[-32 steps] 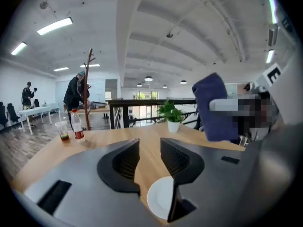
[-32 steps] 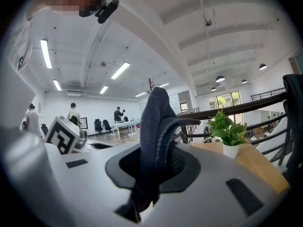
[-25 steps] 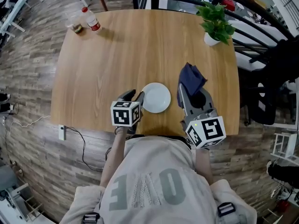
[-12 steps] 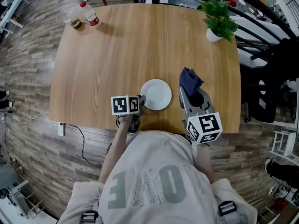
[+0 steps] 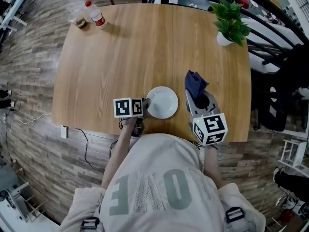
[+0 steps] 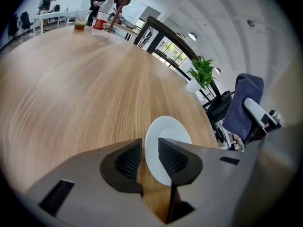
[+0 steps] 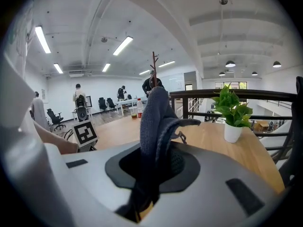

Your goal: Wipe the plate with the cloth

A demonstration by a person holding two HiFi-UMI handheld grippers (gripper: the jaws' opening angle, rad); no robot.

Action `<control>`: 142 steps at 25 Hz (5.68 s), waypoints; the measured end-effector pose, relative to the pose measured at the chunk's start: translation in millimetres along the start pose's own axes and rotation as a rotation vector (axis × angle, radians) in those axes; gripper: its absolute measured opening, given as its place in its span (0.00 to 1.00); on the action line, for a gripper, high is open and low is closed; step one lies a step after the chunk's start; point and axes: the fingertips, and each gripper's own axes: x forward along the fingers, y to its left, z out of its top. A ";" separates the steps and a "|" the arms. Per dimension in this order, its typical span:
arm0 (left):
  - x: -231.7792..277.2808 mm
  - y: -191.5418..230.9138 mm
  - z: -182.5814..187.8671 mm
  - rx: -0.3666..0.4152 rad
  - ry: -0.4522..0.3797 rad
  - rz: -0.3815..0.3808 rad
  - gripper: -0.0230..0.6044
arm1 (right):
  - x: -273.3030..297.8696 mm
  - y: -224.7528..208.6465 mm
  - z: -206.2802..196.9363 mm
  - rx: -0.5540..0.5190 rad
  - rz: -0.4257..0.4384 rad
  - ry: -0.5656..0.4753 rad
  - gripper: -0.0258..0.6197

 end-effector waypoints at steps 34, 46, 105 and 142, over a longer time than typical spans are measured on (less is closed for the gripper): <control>13.7 -1.9 -7.8 -0.121 -0.010 -0.113 0.10 | 45.8 -3.0 -129.5 -0.564 0.060 0.547 0.13; 11.5 -1.5 -6.5 -0.161 -0.036 -0.147 0.10 | 70.9 16.1 -150.1 -0.779 0.162 0.639 0.13; 15.7 -5.0 4.3 -0.108 -0.128 -0.079 0.10 | 97.0 28.6 -141.6 -0.845 0.078 0.699 0.13; 15.9 -5.2 3.7 -0.113 -0.123 -0.084 0.10 | 125.7 58.5 -119.4 -0.892 0.193 0.660 0.13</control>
